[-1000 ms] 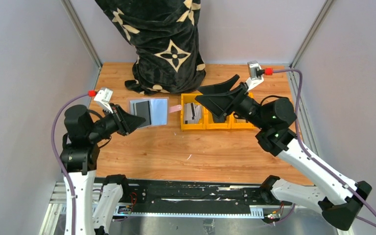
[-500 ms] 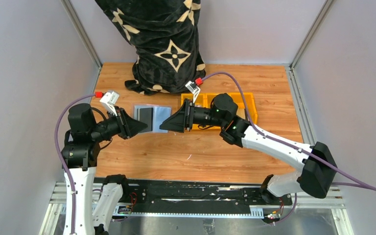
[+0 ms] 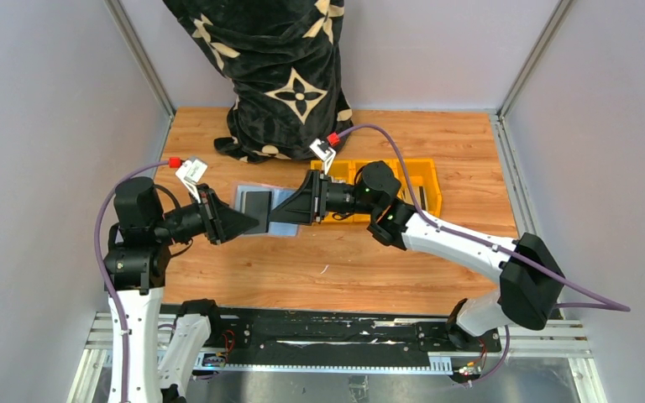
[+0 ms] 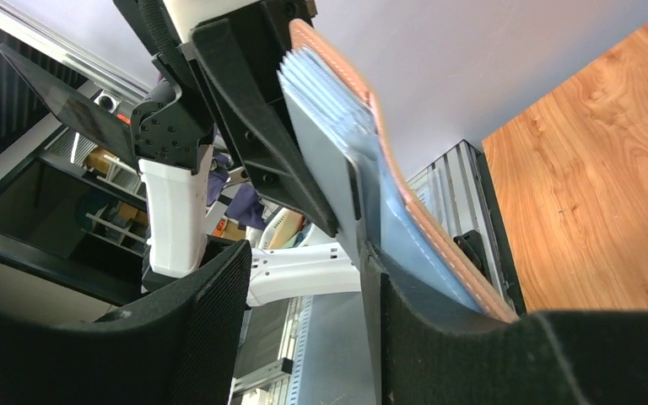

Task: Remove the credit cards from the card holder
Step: Remove the credit card from the card holder, then place the credit card in the storage box.

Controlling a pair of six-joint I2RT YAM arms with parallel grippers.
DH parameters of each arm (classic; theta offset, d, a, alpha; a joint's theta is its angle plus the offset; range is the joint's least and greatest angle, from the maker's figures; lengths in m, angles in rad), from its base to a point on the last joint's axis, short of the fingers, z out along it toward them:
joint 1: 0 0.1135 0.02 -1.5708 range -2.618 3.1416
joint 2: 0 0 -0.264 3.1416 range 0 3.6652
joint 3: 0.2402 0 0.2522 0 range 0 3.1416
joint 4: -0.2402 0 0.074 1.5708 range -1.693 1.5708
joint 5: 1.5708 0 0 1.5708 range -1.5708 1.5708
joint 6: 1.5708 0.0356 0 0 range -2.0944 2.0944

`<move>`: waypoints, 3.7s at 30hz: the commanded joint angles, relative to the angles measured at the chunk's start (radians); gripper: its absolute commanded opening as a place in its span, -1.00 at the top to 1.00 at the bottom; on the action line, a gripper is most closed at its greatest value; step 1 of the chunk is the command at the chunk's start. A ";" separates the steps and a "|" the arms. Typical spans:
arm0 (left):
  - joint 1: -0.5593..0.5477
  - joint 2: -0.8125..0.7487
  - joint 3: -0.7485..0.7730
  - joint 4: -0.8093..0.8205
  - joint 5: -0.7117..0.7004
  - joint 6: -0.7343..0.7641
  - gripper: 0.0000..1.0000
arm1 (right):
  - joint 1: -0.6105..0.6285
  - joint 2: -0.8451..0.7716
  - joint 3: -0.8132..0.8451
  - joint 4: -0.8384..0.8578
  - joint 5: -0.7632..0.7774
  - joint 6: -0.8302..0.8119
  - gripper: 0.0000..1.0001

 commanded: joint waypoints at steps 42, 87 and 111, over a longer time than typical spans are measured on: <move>0.000 -0.019 0.026 0.023 0.417 -0.104 -0.03 | 0.059 -0.028 -0.110 0.275 0.049 0.081 1.00; 0.000 -0.042 0.051 0.023 0.339 -0.124 0.55 | -0.008 -0.098 -0.156 0.360 0.020 0.094 1.00; 0.000 -0.045 0.051 0.025 0.306 -0.099 0.60 | -0.748 -0.228 -0.090 -0.905 0.258 -0.568 1.00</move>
